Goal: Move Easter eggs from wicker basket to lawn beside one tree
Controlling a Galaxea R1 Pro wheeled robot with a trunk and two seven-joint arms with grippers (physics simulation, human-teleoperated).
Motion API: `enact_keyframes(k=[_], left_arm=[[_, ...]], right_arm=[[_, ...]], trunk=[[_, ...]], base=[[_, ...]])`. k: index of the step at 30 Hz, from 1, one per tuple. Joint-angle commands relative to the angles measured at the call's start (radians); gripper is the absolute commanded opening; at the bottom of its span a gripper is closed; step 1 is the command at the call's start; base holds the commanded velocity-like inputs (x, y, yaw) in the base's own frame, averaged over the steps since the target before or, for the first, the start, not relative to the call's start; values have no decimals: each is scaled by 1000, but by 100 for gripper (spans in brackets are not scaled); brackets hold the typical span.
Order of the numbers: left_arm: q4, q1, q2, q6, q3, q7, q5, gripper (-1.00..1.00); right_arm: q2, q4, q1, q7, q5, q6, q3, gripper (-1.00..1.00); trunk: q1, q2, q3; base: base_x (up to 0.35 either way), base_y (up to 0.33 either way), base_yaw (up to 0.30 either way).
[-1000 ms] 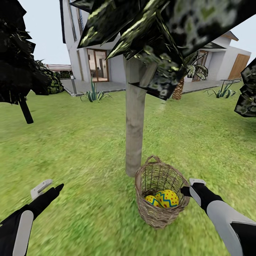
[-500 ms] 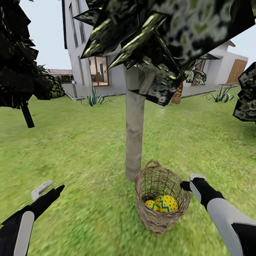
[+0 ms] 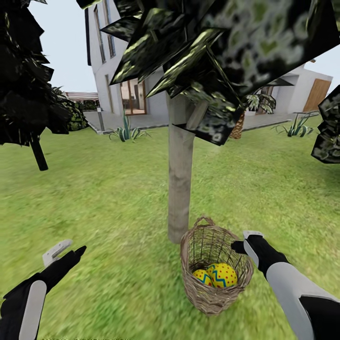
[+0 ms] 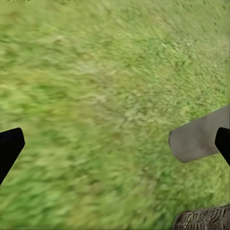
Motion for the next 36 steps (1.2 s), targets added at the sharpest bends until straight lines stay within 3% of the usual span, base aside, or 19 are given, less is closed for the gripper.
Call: enact_keyframes(k=[1, 16, 31, 36], left_arm=[[-1, -1, -1, 6, 2, 4, 10, 100], [-1, -1, -1, 7, -4, 3, 10, 100], [-1, -1, -1, 6, -4, 3, 8, 100], [-1, -1, -1, 6, -4, 2, 8, 100]], right_arm=[[5, -2, 0, -4, -4, 5, -2, 100], [12, 8, 0, -4, -1, 6, 0, 100], [10, 39, 1, -3, 3, 4, 2, 100], [12, 69, 1, -3, 3, 4, 62, 100]], trunk=[[0, 0, -1], [0, 0, -8], [0, 0, -9], [0, 0, -9]], base=[[0, 0, 186], [0, 0, 229], [0, 0, 27], [0, 0, 0]])
